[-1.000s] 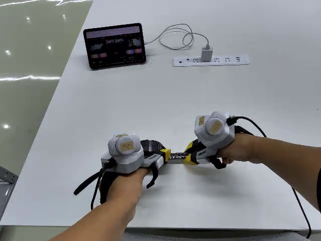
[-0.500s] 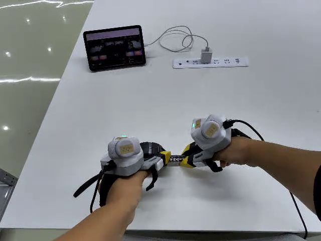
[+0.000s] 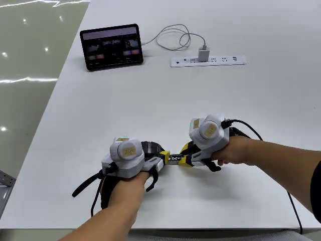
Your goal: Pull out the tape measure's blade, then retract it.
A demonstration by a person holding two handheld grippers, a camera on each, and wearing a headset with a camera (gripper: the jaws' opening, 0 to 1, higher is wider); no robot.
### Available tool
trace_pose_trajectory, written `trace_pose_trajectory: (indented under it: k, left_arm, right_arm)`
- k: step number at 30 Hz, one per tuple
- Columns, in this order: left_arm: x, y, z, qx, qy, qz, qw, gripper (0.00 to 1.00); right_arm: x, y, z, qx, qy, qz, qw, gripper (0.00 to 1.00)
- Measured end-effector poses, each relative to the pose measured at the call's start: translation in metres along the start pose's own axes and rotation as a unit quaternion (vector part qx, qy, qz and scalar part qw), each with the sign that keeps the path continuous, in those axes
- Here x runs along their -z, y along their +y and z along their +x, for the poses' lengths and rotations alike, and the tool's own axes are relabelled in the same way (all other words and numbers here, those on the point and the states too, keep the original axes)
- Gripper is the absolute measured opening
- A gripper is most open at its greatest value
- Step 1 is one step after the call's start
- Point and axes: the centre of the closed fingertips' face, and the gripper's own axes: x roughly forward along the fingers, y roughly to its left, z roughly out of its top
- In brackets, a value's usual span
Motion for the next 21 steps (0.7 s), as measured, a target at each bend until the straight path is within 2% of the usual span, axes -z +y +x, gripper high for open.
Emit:
trace_pose_trajectory:
  k: [3,8,11,17,21]
  left_arm:
    - [-0.0033,0.0009,-0.0005,-0.007,-0.008,0.023,0.9997,0.63]
    - [-0.0018,0.0011,0.0002,-0.011,-0.003,0.026,0.9996,0.62]
    - [-0.0024,0.0023,0.0007,-0.009,0.008,0.025,0.9996,0.60]
    - [-0.0021,0.0063,-0.0013,0.001,0.008,0.010,0.9999,0.59]
    - [-0.0015,0.0052,-0.0011,0.006,0.008,0.010,0.9999,0.59]
  right_arm:
    - [0.0004,-0.0001,0.0004,0.002,-0.004,0.002,1.0000,0.12]
    - [0.0002,-0.0003,0.0005,0.003,-0.005,0.002,1.0000,0.12]
    - [0.0002,-0.0007,0.0006,0.002,-0.006,0.003,1.0000,0.12]
    - [-0.0011,-0.0008,0.0013,0.000,-0.007,-0.017,0.9998,0.11]
    - [-0.0025,-0.0012,0.0025,-0.002,-0.011,-0.012,0.9999,0.11]
